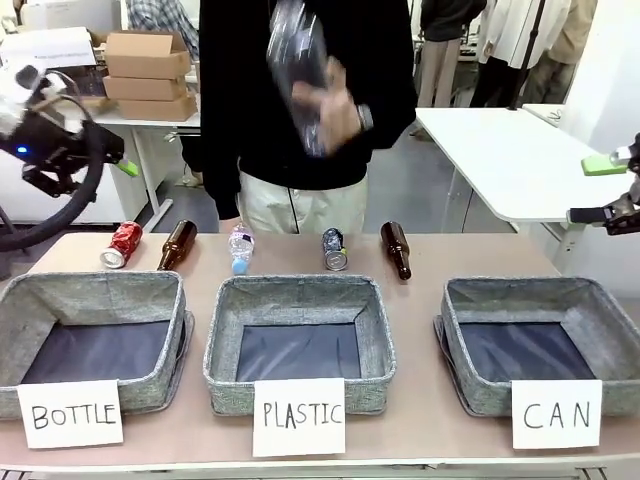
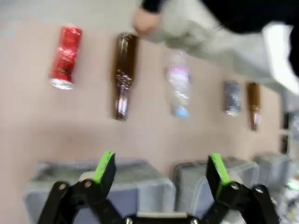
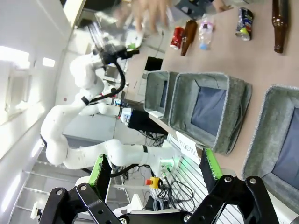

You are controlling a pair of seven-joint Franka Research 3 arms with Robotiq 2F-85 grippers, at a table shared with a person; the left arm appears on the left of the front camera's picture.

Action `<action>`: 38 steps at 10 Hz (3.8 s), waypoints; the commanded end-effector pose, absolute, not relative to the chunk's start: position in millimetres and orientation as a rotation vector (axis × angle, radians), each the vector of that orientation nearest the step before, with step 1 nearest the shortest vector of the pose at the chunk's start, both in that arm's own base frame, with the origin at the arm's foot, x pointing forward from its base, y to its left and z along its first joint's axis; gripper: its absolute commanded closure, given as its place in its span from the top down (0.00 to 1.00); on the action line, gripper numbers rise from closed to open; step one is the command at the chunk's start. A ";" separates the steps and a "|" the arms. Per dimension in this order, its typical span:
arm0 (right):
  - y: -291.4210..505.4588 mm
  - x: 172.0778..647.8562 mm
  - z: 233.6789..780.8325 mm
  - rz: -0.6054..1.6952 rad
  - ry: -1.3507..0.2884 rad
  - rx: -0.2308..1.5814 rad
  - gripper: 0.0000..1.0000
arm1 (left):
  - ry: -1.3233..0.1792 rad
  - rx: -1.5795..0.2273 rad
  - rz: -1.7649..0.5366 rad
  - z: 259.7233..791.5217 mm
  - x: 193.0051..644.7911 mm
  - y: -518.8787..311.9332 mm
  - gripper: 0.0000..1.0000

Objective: Sort the can waste into the basket.
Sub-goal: Pick up the can waste from the table and place it in the right Fabric basket.

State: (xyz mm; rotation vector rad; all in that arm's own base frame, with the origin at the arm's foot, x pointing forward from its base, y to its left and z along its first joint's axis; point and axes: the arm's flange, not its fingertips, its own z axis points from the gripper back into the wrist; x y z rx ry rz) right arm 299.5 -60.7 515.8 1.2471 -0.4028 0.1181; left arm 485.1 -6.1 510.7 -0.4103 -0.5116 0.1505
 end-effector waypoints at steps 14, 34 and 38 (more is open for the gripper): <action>-59.8 303.2 517.1 0.140 -0.430 1.263 1.00 | -0.125 -0.128 0.039 365.5 695.9 79.0 1.00; -59.8 303.2 517.1 0.140 -0.430 1.263 1.00 | -0.105 -0.256 0.035 387.2 675.0 43.9 0.00; -59.8 303.2 517.1 0.140 -0.430 1.263 1.00 | -0.163 -0.398 -0.193 552.1 451.6 20.3 0.00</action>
